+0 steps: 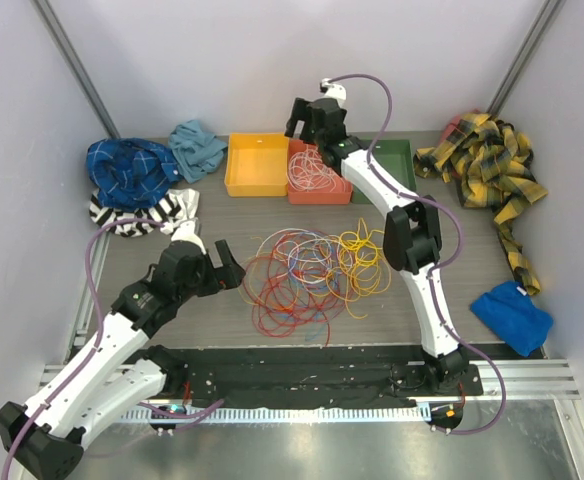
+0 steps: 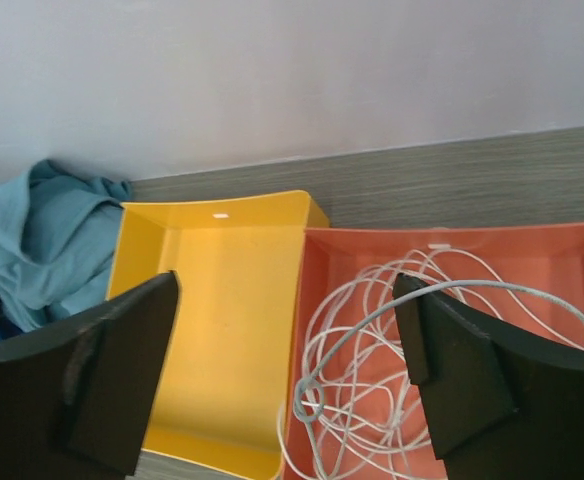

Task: Untangle the cables

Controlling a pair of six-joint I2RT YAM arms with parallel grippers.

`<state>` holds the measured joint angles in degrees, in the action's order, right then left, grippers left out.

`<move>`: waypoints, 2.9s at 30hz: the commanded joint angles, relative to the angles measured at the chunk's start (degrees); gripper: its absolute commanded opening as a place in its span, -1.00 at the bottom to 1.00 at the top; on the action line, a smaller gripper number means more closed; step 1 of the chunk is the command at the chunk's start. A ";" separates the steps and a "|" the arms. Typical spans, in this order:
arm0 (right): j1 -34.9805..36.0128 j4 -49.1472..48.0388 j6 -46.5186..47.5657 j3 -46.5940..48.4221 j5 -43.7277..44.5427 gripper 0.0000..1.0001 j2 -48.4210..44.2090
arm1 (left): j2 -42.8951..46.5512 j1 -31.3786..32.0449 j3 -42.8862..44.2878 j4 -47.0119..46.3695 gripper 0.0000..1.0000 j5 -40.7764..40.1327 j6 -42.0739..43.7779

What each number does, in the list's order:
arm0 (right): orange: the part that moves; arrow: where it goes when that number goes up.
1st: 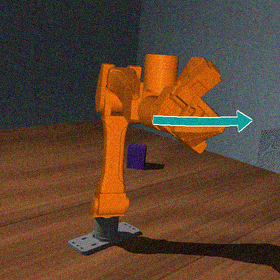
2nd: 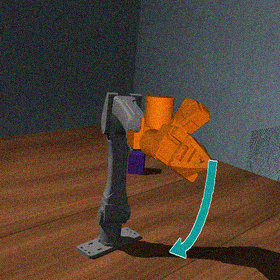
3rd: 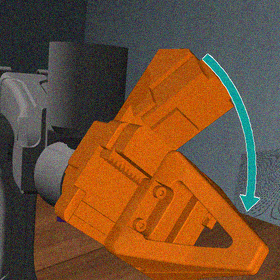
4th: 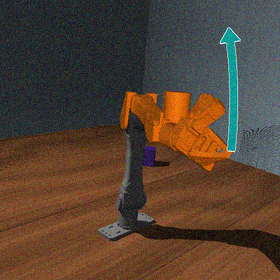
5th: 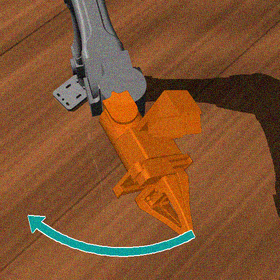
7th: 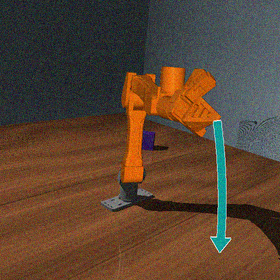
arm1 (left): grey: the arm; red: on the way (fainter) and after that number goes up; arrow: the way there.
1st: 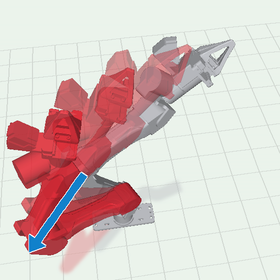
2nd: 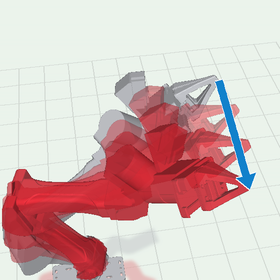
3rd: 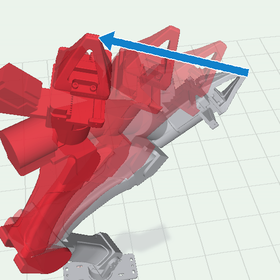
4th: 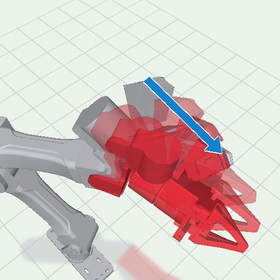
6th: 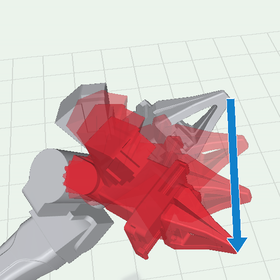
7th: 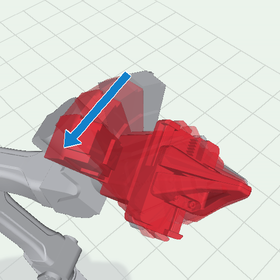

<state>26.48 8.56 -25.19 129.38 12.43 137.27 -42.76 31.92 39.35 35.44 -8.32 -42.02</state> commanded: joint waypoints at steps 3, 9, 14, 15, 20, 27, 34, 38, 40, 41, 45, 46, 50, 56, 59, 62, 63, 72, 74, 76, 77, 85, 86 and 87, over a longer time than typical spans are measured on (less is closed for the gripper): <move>0.85 2.05 3.74 0.07 9.01 0.99 -8.42 | 1.10 0.16 0.55 -1.34 0.99 -0.03 -0.52; 0.33 12.69 4.72 0.26 11.49 0.99 -7.72 | 0.49 0.25 0.02 -1.78 0.99 1.28 -1.31; -0.99 18.33 1.81 -4.48 7.53 0.99 -7.10 | -1.00 0.25 -0.24 -2.13 0.99 4.27 -1.49; -0.90 18.42 1.55 -5.88 7.26 0.99 -7.54 | -1.18 0.16 -0.24 -2.13 1.00 4.45 -1.57; -0.99 17.46 1.63 -11.08 5.86 0.99 -8.78 | -1.18 0.16 -1.03 -3.09 1.00 5.59 -1.40; -1.69 29.75 1.38 15.36 4.89 0.99 5.01 | -3.02 0.16 -0.33 -3.37 0.99 6.47 -0.70; -1.08 20.56 -1.26 -10.82 4.89 0.97 -7.76 | -4.17 0.16 0.02 -4.24 0.99 5.85 0.18; -0.03 8.43 -1.09 -27.32 7.17 0.98 -18.69 | -6.01 0.25 0.11 -5.38 0.99 7.08 0.10; 0.33 8.14 -0.48 -30.23 8.57 0.98 -21.60 | -6.45 0.16 0.28 -5.64 1.00 7.35 -0.17; 0.85 8.14 -0.21 -30.94 9.02 0.99 -24.13 | -6.37 0.25 0.29 -5.73 0.99 7.61 -0.34; 2.00 7.88 1.19 -33.58 9.81 0.99 -29.33 | -5.58 0.25 -0.33 -6.52 0.99 7.35 -1.39; 2.00 7.88 1.20 -34.45 9.64 0.99 -30.21 | -5.49 0.16 -0.59 -6.70 1.00 7.35 -1.48; 2.09 9.62 2.69 -34.11 9.89 0.99 -31.36 | -5.66 0.25 -0.68 -7.05 0.99 7.44 -1.92; 2.43 7.54 2.87 -41.65 8.59 0.64 -37.33 | -5.40 0.16 -0.86 -7.40 1.00 7.17 -2.36; 3.93 2.37 2.17 -50.52 6.48 -0.67 -40.85 | -5.75 0.16 -1.56 -8.54 1.00 7.26 -2.45; 5.77 -1.68 1.11 -56.60 4.37 -0.98 -41.91 | -6.98 0.16 -1.39 -8.90 1.00 7.88 -2.37; 6.30 -2.31 0.93 -57.74 3.75 -0.98 -41.74 | -7.24 0.16 -1.12 -8.72 1.00 7.96 -2.36; 8.33 -2.76 -1.44 -53.98 0.94 -0.99 -30.41 | -6.72 0.16 -1.30 -7.41 1.00 7.35 -2.10; 8.41 -3.19 -1.79 -53.45 0.41 -0.98 -28.13 | -6.46 0.16 -1.65 -7.14 0.99 6.91 -2.01; 8.33 -3.37 -1.88 -52.39 0.93 -0.99 -26.63 | -6.19 0.16 -1.91 -7.05 1.00 6.47 -2.01; 8.33 -3.46 -1.62 -51.43 1.11 -0.99 -25.40 | -6.19 0.16 -2.17 -7.05 0.99 6.38 -2.01; 6.04 -2.67 -1.18 -43.61 0.93 -0.99 -18.36 | -6.80 0.16 -1.56 -6.61 1.00 4.45 -1.49; 5.87 -2.58 -1.18 -41.86 1.02 -0.98 -17.92 | -6.89 0.16 -1.47 -6.70 1.00 4.28 -1.40; 5.60 -2.41 -1.09 -41.06 1.02 -0.99 -17.48 | -7.07 0.16 -1.47 -6.70 1.00 4.27 -1.40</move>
<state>33.41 8.14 -25.87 82.52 13.06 119.02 -49.84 31.92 37.50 29.43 -2.48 -44.34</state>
